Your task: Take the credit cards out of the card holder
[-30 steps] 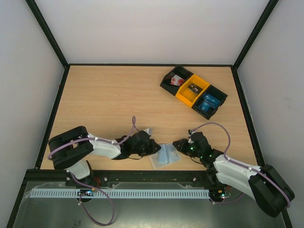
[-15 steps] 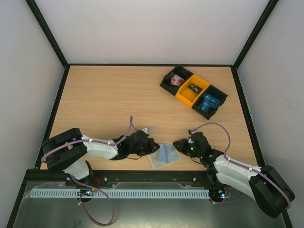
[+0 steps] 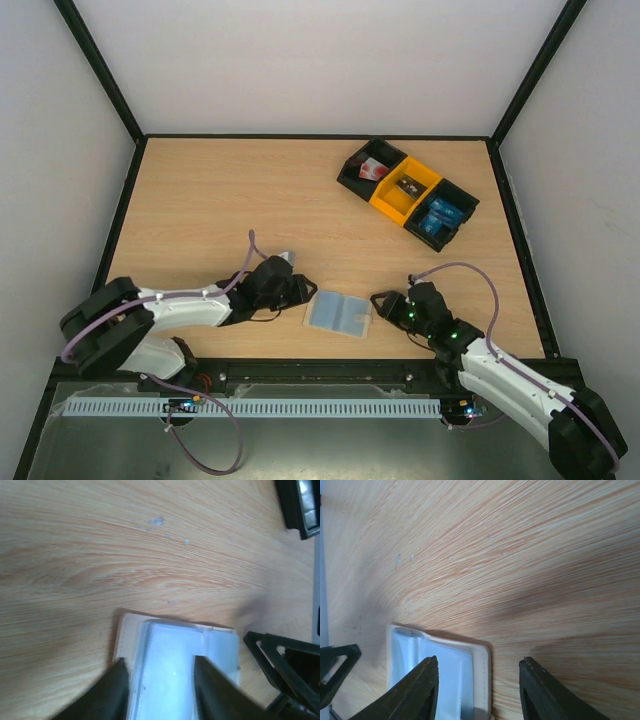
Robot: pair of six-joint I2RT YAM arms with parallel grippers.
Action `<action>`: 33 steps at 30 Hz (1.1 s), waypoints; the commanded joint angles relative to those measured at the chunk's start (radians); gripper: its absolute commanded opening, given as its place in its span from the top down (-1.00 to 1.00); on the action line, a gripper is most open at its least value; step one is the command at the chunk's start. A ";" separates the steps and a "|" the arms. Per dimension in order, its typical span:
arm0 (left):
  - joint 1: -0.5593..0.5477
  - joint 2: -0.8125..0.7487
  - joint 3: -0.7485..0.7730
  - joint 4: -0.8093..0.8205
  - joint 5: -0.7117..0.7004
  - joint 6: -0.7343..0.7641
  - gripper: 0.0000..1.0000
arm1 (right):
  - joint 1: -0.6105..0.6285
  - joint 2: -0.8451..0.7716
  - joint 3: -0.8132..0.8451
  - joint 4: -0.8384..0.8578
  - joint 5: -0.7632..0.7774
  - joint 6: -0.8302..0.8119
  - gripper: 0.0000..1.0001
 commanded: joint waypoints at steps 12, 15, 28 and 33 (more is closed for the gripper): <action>0.007 -0.456 0.099 -0.491 -0.194 0.170 -1.00 | 0.005 -0.114 0.355 -0.409 0.105 -0.122 -0.96; 0.007 -0.555 0.142 -0.593 -0.238 0.198 -0.99 | 0.005 -0.120 0.452 -0.479 0.131 -0.162 -0.96; 0.009 -0.813 0.217 -0.739 -0.299 0.248 -0.99 | 0.005 -0.182 0.597 -0.545 0.157 -0.243 -0.95; 0.009 -0.850 0.195 -0.724 -0.304 0.250 -0.99 | 0.005 -0.224 0.597 -0.550 0.167 -0.236 -0.96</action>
